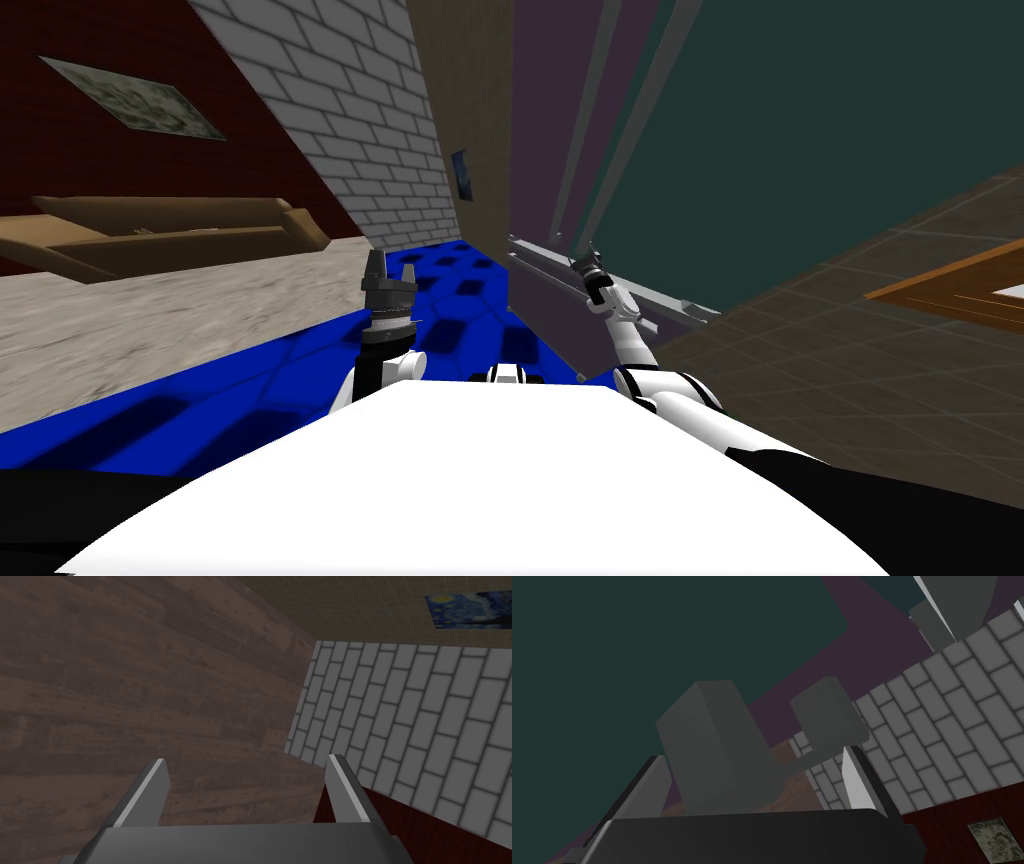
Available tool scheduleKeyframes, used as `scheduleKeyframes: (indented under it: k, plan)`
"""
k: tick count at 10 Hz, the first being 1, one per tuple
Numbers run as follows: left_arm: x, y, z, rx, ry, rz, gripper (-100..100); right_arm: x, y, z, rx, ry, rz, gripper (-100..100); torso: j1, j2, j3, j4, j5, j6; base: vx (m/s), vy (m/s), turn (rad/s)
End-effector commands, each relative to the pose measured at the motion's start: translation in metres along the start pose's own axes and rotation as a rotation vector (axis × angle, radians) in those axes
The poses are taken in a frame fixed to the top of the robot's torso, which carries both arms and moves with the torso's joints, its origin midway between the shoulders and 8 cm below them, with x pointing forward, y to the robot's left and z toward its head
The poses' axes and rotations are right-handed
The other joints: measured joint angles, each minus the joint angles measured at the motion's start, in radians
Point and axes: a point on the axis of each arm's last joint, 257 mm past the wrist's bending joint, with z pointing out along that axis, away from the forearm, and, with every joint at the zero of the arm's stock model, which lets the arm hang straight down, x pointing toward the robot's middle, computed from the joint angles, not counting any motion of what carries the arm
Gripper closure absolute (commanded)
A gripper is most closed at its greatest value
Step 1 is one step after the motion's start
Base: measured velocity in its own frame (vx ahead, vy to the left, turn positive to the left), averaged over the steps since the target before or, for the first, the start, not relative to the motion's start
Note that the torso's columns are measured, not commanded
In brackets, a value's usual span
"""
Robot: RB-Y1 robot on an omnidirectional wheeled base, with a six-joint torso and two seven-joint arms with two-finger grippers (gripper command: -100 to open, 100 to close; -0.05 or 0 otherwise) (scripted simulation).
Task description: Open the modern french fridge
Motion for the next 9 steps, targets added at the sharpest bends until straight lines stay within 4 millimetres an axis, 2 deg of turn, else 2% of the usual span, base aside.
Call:
scheduleKeyframes:
  k: [1,2,3,4,5,9]
  plan:
    - [0.0,0.0,0.0,0.0,0.0,0.0,0,0.002,-0.013,0.008,0.009,0.012,-0.011,-100,-0.001,0.0,0.0,0.0,0.0,-0.001,0.028,0.009,0.062]
    - [0.0,0.0,0.0,0.0,0.0,0.0,0,0.002,-0.007,0.004,0.003,0.009,-0.011,-100,0.001,-0.003,-0.002,0.0,0.001,-0.003,0.015,0.0,0.012]
    - [0.0,0.0,0.0,0.0,0.0,0.0,0,0.003,-0.008,0.004,0.005,0.012,-0.01,100,0.001,-0.004,-0.003,-0.001,0.001,-0.002,0.003,-0.007,-0.032]
    - [0.0,0.0,0.0,0.0,0.0,0.0,0,-0.015,0.002,0.008,-0.027,-0.037,0.005,100,0.002,-0.004,-0.003,-0.004,-0.001,-0.003,-0.138,-0.035,0.062]
    - [0.0,0.0,0.0,0.0,0.0,0.0,0,-0.015,0.002,0.008,-0.027,-0.037,0.005,100,0.002,0.001,0.0,-0.003,-0.001,-0.006,-0.162,-0.094,0.076]
    - [0.0,0.0,0.0,0.0,0.0,0.0,0,-0.047,0.031,0.008,-0.108,-0.126,0.041,100,0.002,-0.002,-0.001,-0.002,0.0,-0.001,-0.173,-0.096,0.087]
